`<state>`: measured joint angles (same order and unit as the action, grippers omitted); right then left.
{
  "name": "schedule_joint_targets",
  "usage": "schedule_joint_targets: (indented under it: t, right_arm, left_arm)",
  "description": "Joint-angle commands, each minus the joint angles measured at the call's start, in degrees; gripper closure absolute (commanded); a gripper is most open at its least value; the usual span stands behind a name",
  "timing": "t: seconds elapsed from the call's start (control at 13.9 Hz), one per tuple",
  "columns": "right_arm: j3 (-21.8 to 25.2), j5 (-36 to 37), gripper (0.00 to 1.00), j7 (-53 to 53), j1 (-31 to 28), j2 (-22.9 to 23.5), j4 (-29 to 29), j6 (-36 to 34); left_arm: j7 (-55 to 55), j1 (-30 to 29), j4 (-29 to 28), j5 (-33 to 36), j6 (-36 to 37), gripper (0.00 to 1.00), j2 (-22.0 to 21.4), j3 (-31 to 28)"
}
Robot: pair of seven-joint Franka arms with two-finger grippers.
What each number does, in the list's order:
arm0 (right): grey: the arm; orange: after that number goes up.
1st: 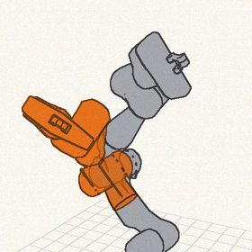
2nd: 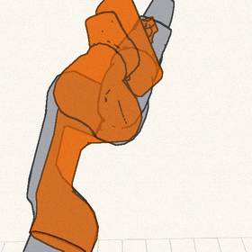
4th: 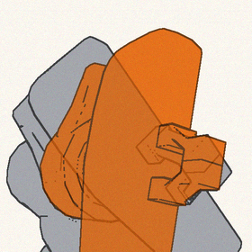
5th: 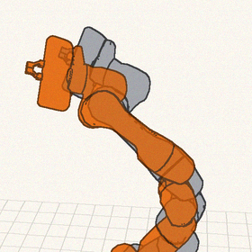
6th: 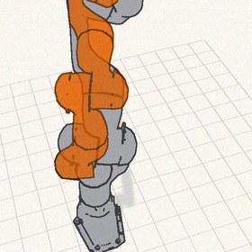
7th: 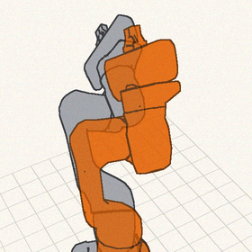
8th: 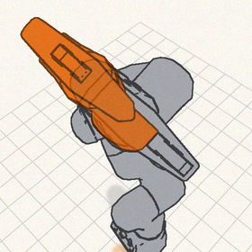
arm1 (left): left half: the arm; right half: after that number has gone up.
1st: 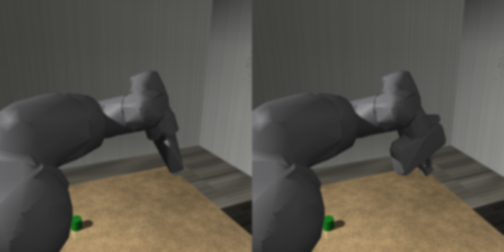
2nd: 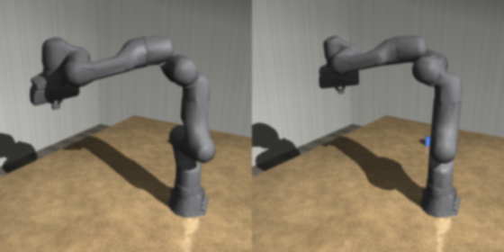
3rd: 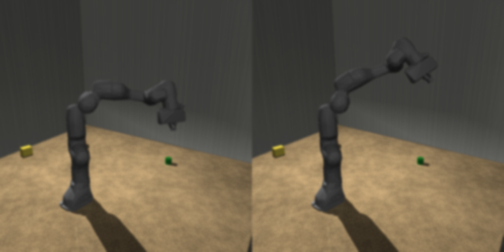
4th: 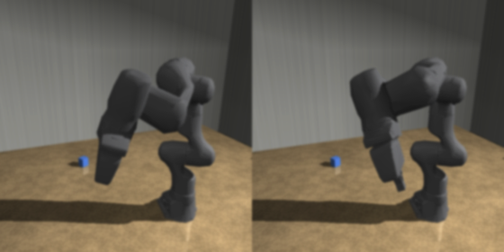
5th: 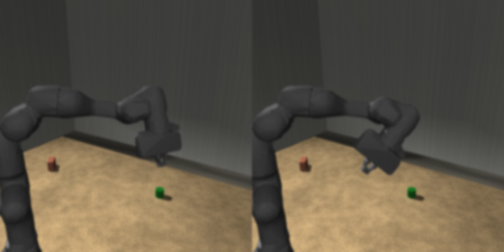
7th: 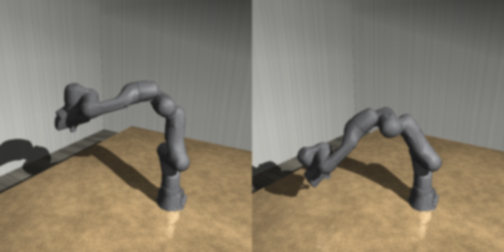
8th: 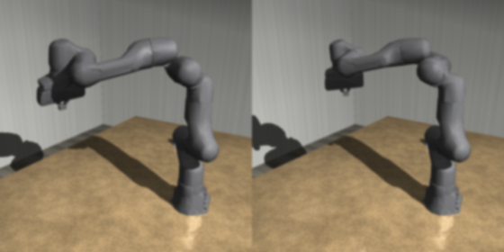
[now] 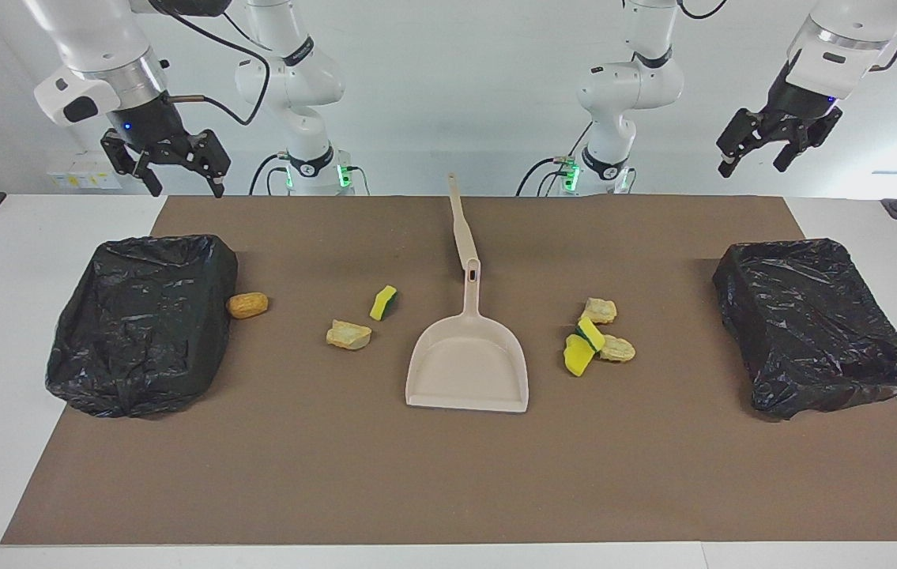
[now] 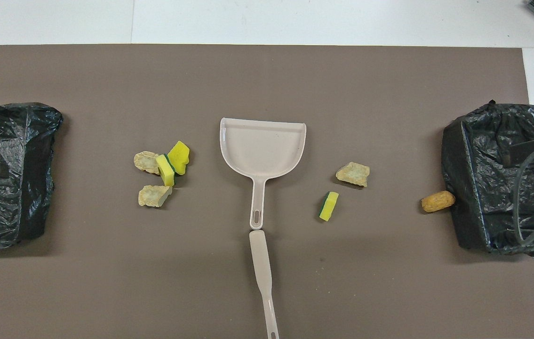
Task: Sweep and dump trash in bin
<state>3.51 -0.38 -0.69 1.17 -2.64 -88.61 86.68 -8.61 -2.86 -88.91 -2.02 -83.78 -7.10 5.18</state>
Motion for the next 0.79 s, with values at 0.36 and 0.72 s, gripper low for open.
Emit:
schedule_joint_targets:
  t: [0.36,0.72]
  right_arm:
    - [-0.2,0.0,0.0,-0.8,-0.1,-1.2,-1.0,-1.3]
    - [-0.2,0.9,0.0,-0.7,-0.4,-1.6,-1.4,-1.5]
  left_arm:
    - [6.0,-0.9,-1.0,-0.4,1.8,0.0,-1.4,0.2]
    - [6.6,-1.0,-1.8,-0.4,1.3,0.0,-1.5,0.1]
